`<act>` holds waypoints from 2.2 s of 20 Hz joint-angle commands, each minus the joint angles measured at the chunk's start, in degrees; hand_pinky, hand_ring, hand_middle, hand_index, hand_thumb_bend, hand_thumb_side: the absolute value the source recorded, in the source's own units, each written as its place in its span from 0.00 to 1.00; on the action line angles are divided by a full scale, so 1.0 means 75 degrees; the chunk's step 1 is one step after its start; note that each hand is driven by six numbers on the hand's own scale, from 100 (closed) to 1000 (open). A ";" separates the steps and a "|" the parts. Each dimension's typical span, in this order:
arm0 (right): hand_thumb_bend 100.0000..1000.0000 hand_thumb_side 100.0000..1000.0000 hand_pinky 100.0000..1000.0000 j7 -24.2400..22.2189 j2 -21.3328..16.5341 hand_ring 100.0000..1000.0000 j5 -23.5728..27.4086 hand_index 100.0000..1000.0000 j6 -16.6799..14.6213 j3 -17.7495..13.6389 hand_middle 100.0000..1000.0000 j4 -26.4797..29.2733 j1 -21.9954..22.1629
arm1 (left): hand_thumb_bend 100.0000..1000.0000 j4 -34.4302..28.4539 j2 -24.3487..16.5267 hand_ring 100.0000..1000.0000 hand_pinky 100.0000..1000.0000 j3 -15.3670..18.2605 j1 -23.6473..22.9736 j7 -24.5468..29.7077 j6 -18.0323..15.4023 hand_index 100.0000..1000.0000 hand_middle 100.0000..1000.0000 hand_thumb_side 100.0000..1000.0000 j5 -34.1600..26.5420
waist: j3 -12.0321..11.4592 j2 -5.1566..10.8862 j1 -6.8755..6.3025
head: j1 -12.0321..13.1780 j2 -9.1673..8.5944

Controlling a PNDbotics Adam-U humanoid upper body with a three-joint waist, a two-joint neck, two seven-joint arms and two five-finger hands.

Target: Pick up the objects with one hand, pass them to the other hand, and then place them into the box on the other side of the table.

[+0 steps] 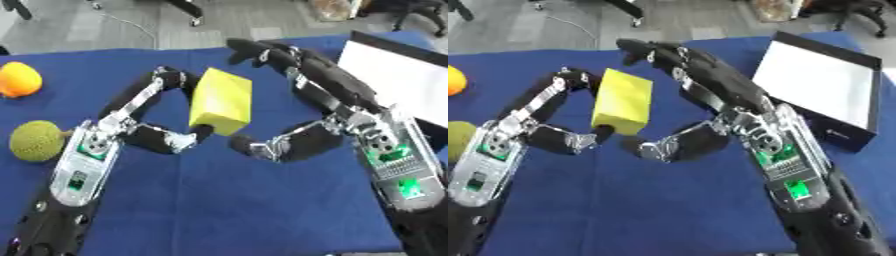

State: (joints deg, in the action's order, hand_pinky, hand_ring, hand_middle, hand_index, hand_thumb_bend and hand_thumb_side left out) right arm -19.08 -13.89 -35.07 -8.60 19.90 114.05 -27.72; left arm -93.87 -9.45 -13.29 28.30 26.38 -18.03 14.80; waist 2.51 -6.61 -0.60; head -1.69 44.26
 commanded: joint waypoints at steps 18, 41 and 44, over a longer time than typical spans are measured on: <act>0.24 0.33 0.68 -0.0148 -0.0035 0.72 -0.0765 0.81 0.0751 0.0026 0.53 0.0073 -0.0081 | 0.00 -0.0620 0.0047 0.43 0.72 -0.0154 0.0126 -0.0030 -0.0387 0.27 0.36 0.20 0.0667 | 0.0025 0.0064 0.0081 | -0.0101 -0.0019; 0.01 0.00 0.58 -0.0359 -0.0073 0.53 -0.1800 0.48 0.0267 -0.0097 0.20 0.0073 -0.0154 | 0.16 -0.0610 0.0155 0.47 0.74 -0.0203 0.0182 0.0328 -0.0348 0.42 0.45 0.31 0.0626 | 0.0056 0.0076 0.0055 | -0.0129 -0.0019; 0.00 0.00 0.56 0.0000 -0.0070 0.51 -0.1829 0.45 0.0420 -0.0090 0.17 0.0073 -0.0145 | 0.26 -0.0579 0.0166 0.49 0.75 -0.0189 0.0174 0.0442 -0.0332 0.52 0.48 0.40 0.0632 | 0.0056 0.0073 0.0057 | -0.0134 -0.0019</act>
State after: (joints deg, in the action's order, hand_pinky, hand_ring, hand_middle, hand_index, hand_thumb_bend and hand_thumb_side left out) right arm -20.69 -13.89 -47.57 -6.31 20.24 114.46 -27.85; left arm -96.40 -8.99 -13.69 28.79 28.81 -20.07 20.03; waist 2.84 -6.65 -0.60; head -2.61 44.26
